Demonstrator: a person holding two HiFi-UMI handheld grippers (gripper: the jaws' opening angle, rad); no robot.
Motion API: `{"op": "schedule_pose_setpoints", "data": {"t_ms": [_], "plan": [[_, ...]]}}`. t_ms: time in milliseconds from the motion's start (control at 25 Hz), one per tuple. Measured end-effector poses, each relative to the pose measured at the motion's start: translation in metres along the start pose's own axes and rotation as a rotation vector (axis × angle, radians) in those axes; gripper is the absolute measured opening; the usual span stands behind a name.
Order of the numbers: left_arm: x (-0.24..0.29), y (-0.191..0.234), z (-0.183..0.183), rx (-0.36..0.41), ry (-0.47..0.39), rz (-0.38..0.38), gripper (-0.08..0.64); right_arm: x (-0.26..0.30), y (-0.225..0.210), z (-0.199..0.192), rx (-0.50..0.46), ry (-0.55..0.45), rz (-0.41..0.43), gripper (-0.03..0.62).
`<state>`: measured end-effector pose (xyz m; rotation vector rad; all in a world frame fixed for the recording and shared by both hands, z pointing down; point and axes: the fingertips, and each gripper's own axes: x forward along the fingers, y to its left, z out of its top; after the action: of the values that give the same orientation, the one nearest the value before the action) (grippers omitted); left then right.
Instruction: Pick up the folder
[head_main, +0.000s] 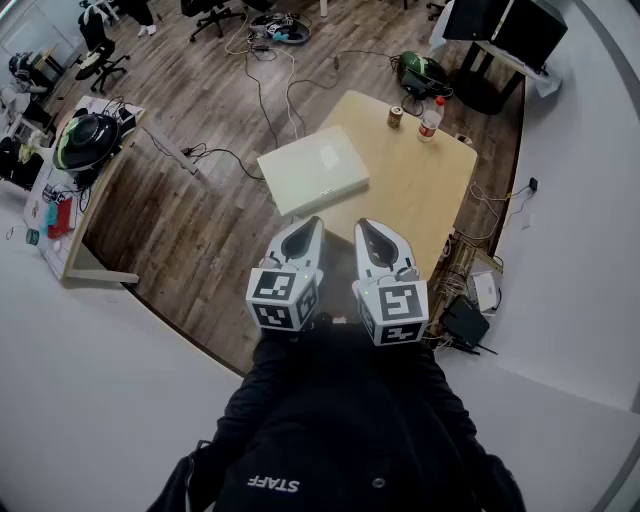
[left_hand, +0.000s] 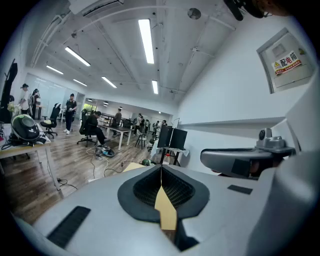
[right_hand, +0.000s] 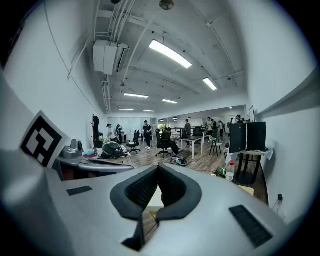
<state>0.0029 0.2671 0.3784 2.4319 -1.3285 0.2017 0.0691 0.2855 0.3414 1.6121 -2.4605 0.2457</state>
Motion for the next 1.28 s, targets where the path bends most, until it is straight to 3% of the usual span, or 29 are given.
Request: {"op": "schedule_pose_setpoints", "data": {"t_ms": [640,1280], "plan": [[-0.027,0.055,-0.029,-0.044,0.049,0.011,0.034,0.025,0.053,-0.014,0.010,0.005,0.000,0.022],[-0.024,0.115,-0.065,-0.149,0.121,0.069,0.034,0.067,0.069,-0.062,0.027,0.186,0.014,0.021]]}}
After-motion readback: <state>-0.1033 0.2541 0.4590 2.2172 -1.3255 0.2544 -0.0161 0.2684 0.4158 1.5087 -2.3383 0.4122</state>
